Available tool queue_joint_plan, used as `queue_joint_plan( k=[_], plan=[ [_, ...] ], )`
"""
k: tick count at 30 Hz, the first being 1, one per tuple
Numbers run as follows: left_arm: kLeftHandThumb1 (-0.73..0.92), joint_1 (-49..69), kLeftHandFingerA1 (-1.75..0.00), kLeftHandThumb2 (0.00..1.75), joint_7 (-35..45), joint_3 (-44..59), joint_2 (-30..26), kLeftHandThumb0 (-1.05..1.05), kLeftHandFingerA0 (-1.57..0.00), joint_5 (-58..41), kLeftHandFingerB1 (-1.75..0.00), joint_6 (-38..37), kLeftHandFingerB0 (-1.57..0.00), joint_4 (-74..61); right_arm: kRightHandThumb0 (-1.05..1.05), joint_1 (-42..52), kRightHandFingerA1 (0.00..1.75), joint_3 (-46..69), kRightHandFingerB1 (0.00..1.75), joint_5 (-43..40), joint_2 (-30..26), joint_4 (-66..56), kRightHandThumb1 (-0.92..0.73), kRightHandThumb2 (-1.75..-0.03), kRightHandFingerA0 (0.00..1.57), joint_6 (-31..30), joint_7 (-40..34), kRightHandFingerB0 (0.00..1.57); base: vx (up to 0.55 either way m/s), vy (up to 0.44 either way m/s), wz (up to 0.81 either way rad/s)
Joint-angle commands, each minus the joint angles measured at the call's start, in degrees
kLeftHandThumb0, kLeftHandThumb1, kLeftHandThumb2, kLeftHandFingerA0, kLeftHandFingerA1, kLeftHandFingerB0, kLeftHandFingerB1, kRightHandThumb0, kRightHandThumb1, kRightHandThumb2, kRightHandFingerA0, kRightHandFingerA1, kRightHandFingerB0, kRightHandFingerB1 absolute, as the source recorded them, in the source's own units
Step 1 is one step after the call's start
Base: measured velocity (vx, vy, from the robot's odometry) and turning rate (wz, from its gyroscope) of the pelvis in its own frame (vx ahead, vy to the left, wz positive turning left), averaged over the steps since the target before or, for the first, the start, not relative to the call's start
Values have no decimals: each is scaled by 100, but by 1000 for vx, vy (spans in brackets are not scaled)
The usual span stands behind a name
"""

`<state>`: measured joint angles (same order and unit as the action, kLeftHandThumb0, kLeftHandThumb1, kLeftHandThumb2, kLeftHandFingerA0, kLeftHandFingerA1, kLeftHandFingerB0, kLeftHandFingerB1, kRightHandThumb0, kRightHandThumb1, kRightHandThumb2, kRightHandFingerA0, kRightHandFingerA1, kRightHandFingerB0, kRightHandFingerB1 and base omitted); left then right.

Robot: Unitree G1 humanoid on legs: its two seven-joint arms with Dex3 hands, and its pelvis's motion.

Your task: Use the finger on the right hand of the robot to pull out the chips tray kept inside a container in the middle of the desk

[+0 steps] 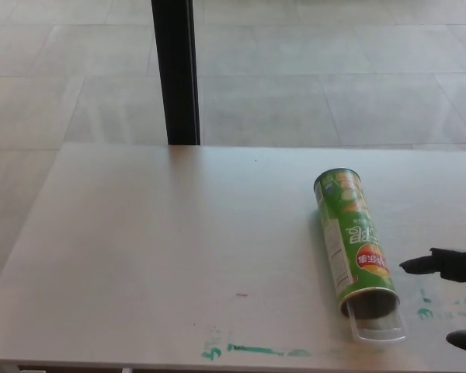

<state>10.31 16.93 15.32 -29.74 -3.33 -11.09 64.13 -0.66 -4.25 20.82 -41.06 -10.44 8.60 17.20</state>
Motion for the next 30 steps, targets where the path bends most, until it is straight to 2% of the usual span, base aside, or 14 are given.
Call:
queue_joint_plan(
  k=[1, 4, 5, 10, 11, 13, 18, 22, 27, 30],
  plan=[
    [73, -42, -47, 62, 13, -57, -165, -44, -48, 53, -41, -72, -45, 79, -22, -175, 102, -310, 35, 742, -146, 30, -55, -56, 90, 124, 72, 38, 0, 0, 0],
    [73, -37, -47, 62, -16, -106, -166, -45, -48, 87, -41, -139, -45, 106, -20, -190, 109, -439, 36, 957, -187, 60, -55, -56, 88, 258, -5, 37, 0, 0, 0],
    [73, -37, -47, 62, -11, -105, -167, -45, -48, 75, -41, -130, -45, 104, -20, -214, 118, -485, 36, 991, -208, 39, -55, -57, 85, 251, 62, 36, 0, 0, 0],
    [74, -38, -47, 62, -7, -136, -196, -45, -48, 62, -41, -82, -44, 94, -22, -235, 117, -677, 36, 1399, -197, -17, -54, -56, 86, 323, -35, 38, 0, 0, 0],
    [74, -56, -45, 62, -41, -164, -213, -45, -48, 91, -40, -32, -44, 91, -25, -243, 124, -775, 36, 1644, -277, 57, -54, -55, 84, 537, -175, 39, 0, 0, 0],
    [73, -43, -45, 62, -6, -125, -200, -45, -48, 39, -41, -89, -46, 108, -26, -251, 127, -872, 36, 1844, -353, 46, -56, -56, 82, 616, -170, 38, 0, 0, 0],
    [73, -52, -45, 62, 15, -149, -213, -45, -45, 54, -41, -138, -44, 124, -24, -306, 123, -963, 37, 1971, -383, 142, -54, -57, 86, 749, -223, 39, 0, 0, 0],
    [73, -10, -48, 62, -3, -151, -217, -45, -46, 43, -44, -143, -50, 29, -28, -524, 123, -1120, 36, 2301, -426, 181, -56, -56, 82, 596, 29, 37, 0, 0, 0],
    [74, 80, -46, 62, -2, -158, -223, -45, -46, 47, -41, -140, -45, -122, -27, -773, 119, -1322, 36, 2630, -390, 337, -56, -57, 81, 459, 143, 36, 0, 0, 0],
    [74, 69, -47, 62, -10, -209, -245, -46, -47, 93, -41, -136, -44, -107, -28, -929, 123, -1459, 36, 2798, -303, 458, -55, -56, 83, 267, 293, 35, 0, 0, 0]
  ],
)
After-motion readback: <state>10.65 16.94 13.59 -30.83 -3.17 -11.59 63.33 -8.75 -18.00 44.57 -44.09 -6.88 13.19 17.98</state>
